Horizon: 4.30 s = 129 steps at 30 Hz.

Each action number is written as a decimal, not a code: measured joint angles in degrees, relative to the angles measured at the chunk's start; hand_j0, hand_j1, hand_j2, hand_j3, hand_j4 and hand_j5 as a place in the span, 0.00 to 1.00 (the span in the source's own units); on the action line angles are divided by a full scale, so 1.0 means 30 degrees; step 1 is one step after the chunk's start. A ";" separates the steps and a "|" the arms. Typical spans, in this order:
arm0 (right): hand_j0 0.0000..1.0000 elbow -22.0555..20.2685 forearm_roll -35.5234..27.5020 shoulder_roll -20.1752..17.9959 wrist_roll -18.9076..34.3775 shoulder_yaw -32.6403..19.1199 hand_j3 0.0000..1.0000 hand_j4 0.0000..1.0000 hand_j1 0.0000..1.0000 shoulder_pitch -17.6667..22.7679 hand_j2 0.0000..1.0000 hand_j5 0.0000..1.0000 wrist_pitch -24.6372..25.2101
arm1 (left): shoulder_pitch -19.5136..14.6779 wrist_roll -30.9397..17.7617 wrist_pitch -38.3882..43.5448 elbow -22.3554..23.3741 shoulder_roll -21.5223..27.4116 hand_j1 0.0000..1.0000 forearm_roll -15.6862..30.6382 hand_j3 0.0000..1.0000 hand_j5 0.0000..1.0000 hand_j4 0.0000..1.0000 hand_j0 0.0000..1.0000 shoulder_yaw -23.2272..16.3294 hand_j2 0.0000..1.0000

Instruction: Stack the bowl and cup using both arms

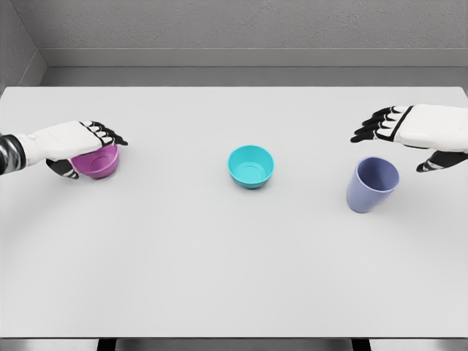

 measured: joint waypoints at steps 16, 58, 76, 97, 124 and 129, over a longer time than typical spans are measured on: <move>1.00 0.0176 -0.0033 -0.0581 0.0000 0.0252 1.00 1.00 1.00 -0.0293 1.00 1.00 0.0000 | -0.0029 0.0001 0.0000 0.0274 -0.0176 1.00 -0.0101 1.00 1.00 1.00 1.00 0.0002 1.00; 1.00 -0.0128 0.0038 0.0478 -0.0001 0.2450 1.00 1.00 1.00 -0.0264 1.00 1.00 0.0001 | 0.0293 -0.0041 -0.0008 -0.1068 0.0042 0.69 0.0062 0.69 0.69 0.69 0.69 0.0056 0.69; 1.00 0.0051 0.0322 0.0712 -0.0001 0.2608 1.00 1.00 1.00 -0.0352 1.00 1.00 0.0003 | 0.0322 -0.0077 -0.0010 -0.3794 0.0030 0.67 0.0145 0.67 0.67 0.67 0.67 0.0062 0.67; 1.00 0.0205 0.0367 0.0738 -0.0001 0.2635 1.00 1.00 1.00 -0.0322 1.00 1.00 0.0003 | 0.0205 -0.0154 -0.0010 -0.5810 -0.0648 0.67 0.0143 0.67 0.67 0.67 0.67 -0.0043 0.67; 1.00 0.0888 0.1108 0.1386 -0.0001 0.2813 1.00 1.00 1.00 -0.0439 1.00 1.00 0.0004 | -0.0908 -0.0242 -0.0001 -0.6222 -0.3613 0.66 -0.0661 0.66 0.66 0.66 0.66 -0.1581 0.66; 1.00 0.1013 0.1134 0.1455 -0.0001 0.2813 1.00 1.00 1.00 -0.0410 1.00 1.00 0.0004 | -0.0967 -0.0257 -0.0008 -0.6164 -0.4272 0.66 -0.1068 0.66 0.66 0.66 0.66 -0.1828 0.66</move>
